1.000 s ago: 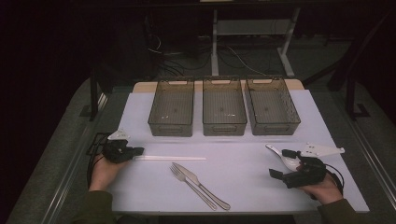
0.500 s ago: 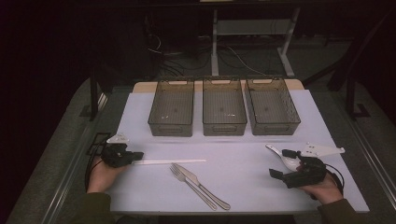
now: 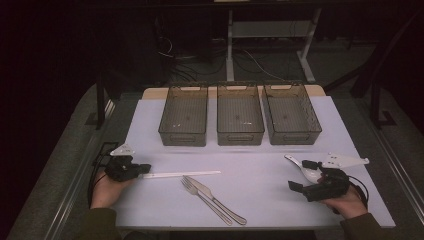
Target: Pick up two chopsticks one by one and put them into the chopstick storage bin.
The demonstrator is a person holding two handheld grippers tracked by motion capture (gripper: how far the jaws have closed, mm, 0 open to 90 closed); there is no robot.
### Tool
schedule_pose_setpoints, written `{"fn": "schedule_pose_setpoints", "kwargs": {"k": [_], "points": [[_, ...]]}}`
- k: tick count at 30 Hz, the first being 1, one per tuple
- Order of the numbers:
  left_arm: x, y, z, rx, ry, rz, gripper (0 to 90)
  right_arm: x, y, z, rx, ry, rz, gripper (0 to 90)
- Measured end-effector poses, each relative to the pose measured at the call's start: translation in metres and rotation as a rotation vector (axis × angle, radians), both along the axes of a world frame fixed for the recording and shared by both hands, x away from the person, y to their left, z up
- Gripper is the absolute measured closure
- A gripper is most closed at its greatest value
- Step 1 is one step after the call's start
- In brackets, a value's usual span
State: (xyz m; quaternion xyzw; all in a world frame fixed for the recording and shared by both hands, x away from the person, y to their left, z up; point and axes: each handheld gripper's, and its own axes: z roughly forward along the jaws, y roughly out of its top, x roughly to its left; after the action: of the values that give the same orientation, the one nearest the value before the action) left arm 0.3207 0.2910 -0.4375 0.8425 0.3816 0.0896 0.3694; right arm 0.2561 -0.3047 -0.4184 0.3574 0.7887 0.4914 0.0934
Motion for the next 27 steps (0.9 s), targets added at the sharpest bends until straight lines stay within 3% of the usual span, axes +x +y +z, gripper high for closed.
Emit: {"fn": "schedule_pose_setpoints", "kwargs": {"k": [5,14,20,27], "points": [[-0.001,-0.013,0.006,-0.039,-0.036,-0.060,73.0,0.000,0.000,0.000,-0.003,0.003,0.001,3.4],[0.001,-0.048,0.012,-0.044,-0.053,-0.171,70.4,0.000,0.001,0.000,-0.002,0.004,0.003,3.4],[0.005,-0.072,0.007,-0.004,-0.041,-0.239,70.7,0.001,0.001,-0.001,0.000,0.006,0.002,3.4],[0.010,-0.089,0.001,0.023,-0.029,-0.278,74.3,0.001,0.000,-0.001,0.000,0.006,0.001,3.4]]}}
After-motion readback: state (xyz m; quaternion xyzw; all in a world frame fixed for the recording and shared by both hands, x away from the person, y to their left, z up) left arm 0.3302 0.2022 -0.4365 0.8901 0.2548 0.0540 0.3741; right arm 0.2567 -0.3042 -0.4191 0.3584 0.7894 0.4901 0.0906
